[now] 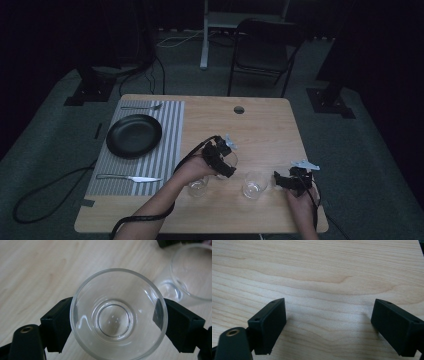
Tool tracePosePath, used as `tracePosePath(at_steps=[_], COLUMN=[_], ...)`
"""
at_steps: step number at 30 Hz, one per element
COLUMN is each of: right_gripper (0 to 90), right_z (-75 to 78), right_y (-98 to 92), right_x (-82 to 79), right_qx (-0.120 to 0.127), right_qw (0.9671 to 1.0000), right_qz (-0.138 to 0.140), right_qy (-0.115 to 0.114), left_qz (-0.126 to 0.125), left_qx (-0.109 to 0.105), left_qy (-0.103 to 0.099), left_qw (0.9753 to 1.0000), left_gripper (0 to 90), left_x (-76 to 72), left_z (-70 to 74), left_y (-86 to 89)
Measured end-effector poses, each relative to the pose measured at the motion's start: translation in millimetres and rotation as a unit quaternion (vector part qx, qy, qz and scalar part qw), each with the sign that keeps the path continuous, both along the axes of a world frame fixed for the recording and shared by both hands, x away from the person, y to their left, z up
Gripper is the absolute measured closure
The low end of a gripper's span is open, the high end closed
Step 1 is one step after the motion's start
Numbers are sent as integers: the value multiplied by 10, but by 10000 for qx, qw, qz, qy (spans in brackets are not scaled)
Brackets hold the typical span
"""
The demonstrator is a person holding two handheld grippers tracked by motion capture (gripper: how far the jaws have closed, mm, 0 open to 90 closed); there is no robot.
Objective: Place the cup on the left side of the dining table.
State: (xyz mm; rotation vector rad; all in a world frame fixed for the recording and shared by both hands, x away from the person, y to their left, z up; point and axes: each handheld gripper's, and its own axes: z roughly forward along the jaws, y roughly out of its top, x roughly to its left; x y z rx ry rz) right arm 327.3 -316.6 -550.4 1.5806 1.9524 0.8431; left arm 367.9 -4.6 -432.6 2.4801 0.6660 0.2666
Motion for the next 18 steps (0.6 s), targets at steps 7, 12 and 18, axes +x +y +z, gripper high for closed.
tracePosePath(at_steps=[7, 12, 18], right_gripper=[124, 124, 124], right_z=[1, 1, 1], right_y=[1, 1, 2], right_x=[0, 0, -1], right_qx=[6, 6, 8], right_qw=[10000, 10000, 10000], right_qz=[-6, -5, -7], right_qy=[6, 7, 12], left_qz=[295, 476, 586], left_qx=[-24, -113, -98], left_qy=[-88, -48, -36], left_qw=[9995, 9988, 9982], left_gripper=[181, 181, 181], left_x=[75, 131, 161], left_z=[72, 93, 88], left_y=[143, 268, 394])
